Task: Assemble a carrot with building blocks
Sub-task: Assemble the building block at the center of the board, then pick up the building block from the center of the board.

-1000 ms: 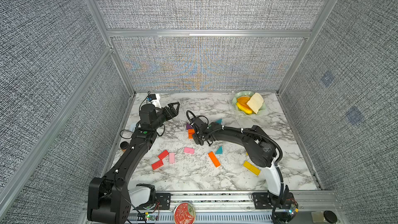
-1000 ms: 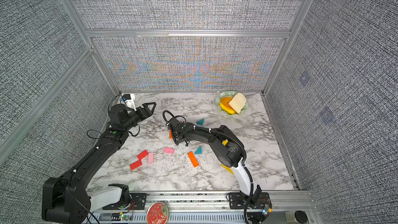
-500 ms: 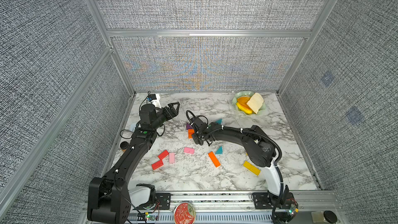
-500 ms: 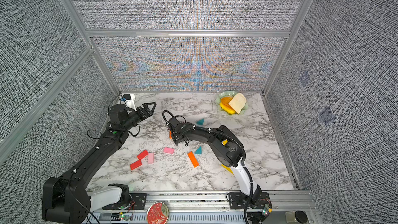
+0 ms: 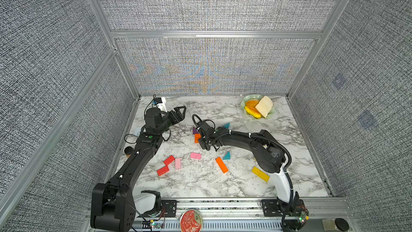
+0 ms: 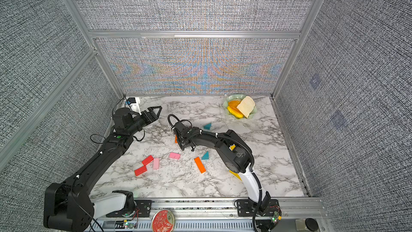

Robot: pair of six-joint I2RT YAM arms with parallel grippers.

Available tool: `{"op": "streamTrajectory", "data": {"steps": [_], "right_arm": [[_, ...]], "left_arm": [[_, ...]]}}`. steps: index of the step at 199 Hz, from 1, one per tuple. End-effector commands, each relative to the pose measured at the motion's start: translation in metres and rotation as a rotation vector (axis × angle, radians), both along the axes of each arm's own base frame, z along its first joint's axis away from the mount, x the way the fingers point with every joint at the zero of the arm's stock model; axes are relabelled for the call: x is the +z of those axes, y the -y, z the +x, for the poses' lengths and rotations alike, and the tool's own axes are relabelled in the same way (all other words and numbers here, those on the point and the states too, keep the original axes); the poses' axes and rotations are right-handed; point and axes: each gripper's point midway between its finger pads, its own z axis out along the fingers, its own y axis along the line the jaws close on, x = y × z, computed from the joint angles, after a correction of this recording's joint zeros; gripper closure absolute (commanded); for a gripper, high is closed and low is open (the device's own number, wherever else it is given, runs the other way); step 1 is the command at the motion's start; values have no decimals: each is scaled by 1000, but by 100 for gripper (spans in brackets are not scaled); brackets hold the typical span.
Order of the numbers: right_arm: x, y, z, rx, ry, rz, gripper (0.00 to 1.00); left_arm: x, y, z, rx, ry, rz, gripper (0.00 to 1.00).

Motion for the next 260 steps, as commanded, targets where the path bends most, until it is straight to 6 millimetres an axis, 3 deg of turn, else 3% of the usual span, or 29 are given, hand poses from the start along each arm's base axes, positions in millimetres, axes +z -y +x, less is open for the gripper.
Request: {"op": "streamTrajectory", "data": {"steps": [1,41,69,92,115,145,160,175,193,226,260], "right_arm": [[11,1,-7,6,-2,2,33],[49,-1,-14,17,35,37,29],[72,11,-26,4,44,48,30],[82,30,-45,-17,24,58,42],[76,59,-66,-86,-32,26,56],[63,77,-98,-116,-105,44,59],[57,84,-110,-121,-128,34,57],[50,88,-122,-120,-149,26,46],[40,92,-137,-111,-196,19,41],[24,96,-151,-113,-241,18,40],[10,90,-152,-91,-264,7,40]], "left_arm": [[7,2,1,-11,31,-8,13],[7,2,1,-12,33,-9,13],[8,2,0,-12,33,-10,13],[9,3,0,-16,36,-16,13],[8,4,0,-24,33,-27,13],[3,15,0,-80,16,-56,13],[-3,23,-1,-111,2,-70,14],[-7,32,-3,-137,0,-76,14],[-10,43,-7,-167,-12,-80,14],[-19,58,-11,-213,-39,-81,14],[-19,59,-11,-217,-43,-83,14]]}}
